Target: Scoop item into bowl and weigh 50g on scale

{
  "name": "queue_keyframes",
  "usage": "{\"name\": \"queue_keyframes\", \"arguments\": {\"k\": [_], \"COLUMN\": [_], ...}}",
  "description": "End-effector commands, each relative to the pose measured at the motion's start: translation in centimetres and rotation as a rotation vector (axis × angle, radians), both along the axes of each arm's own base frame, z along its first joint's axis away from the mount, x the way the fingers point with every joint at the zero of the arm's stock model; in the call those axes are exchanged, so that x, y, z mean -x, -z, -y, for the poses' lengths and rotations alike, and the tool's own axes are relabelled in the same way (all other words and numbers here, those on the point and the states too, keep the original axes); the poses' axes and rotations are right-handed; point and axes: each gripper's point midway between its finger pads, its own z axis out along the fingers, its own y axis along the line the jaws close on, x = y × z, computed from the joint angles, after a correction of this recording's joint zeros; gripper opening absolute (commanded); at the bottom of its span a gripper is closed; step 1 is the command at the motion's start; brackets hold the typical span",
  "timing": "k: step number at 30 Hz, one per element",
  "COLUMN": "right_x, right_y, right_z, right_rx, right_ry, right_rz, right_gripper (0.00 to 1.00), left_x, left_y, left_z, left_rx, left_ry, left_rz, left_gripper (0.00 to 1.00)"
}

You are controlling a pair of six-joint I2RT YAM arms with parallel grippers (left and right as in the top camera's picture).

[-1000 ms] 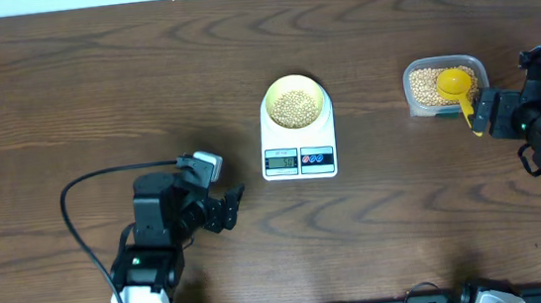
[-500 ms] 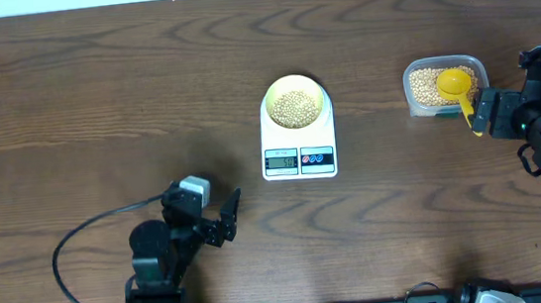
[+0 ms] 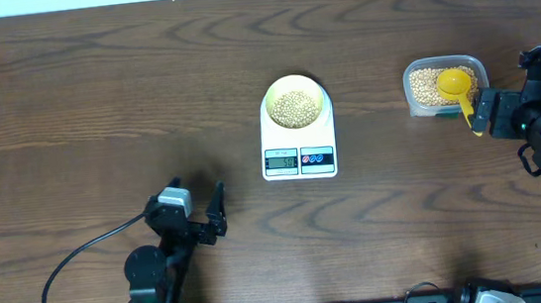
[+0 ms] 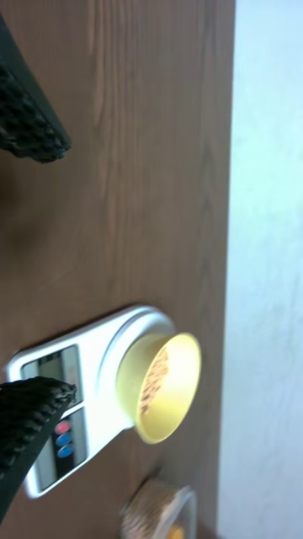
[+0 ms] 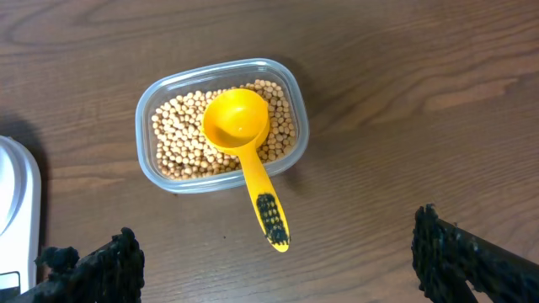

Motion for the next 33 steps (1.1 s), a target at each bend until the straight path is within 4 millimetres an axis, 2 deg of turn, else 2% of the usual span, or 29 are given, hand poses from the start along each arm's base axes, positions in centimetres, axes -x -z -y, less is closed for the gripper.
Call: {"name": "queue_keyframes", "arguments": {"k": [1,8,16,29,33], "right_x": [-0.1,-0.1,-0.1,-0.1,-0.1], "right_y": [-0.5,-0.5,-0.5,-0.5,-0.5], "right_z": [0.2,0.2,0.2,0.2,0.2], "right_rx": [0.016,0.016,0.016,0.016,0.016], "right_ry": [-0.003,-0.003,-0.003,-0.003,-0.003], "right_rz": [0.008,0.008,0.008,0.008,0.008], "right_gripper": [0.99,0.99,0.99,0.99,0.99], "left_x": [-0.2,0.4,0.5,0.6,0.6], "left_y": [-0.6,1.0,-0.2,0.0,0.1], "left_z": [-1.7,-3.9,-4.9,-5.9,-7.1], "left_rx": [0.012,0.07,0.067,0.084,0.139], "left_ry": [-0.086,-0.216,-0.268,-0.332,-0.41], "left_rz": [0.027,-0.049,0.007,-0.001,-0.006], "left_gripper": [0.84,0.84,0.84,0.84,0.84]}}
